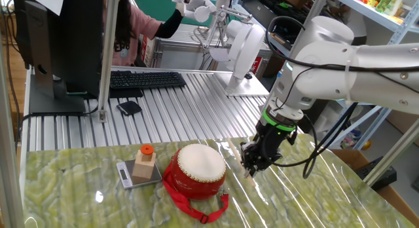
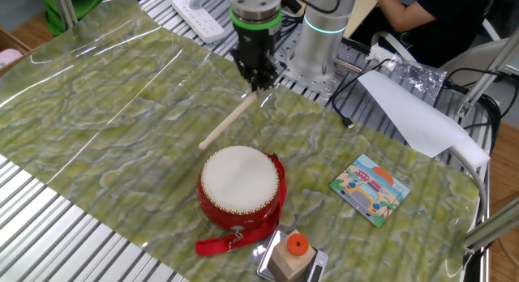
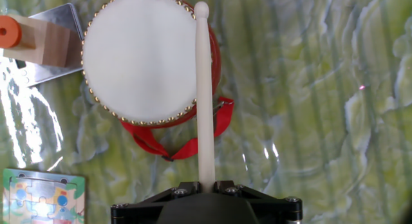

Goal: Play the drum

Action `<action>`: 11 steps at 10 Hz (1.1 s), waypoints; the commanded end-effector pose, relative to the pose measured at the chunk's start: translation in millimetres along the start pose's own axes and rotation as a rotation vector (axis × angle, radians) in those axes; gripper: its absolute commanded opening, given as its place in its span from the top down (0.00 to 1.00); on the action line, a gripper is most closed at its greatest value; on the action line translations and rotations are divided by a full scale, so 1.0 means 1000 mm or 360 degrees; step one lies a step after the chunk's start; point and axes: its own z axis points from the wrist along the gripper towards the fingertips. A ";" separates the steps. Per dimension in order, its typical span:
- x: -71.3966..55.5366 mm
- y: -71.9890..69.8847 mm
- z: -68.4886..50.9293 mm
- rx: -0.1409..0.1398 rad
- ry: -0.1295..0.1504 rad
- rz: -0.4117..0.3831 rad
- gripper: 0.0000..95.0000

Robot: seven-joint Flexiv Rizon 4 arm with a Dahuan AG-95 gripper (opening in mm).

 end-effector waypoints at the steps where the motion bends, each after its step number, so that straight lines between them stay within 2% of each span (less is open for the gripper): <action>1: 0.007 0.009 -0.005 -0.0005 0.0001 -0.0009 1.00; 3: 0.017 0.021 -0.010 -0.0009 0.0002 -0.0059 1.00; 5: 0.022 0.031 -0.007 -0.0012 -0.0003 -0.0110 1.00; 9: 0.021 0.055 -0.005 -0.0009 0.0001 -0.0101 1.00; 10: 0.018 0.063 -0.003 -0.0006 0.0021 -0.0089 1.00; 11: 0.015 0.066 -0.002 0.0005 0.0066 -0.0072 1.00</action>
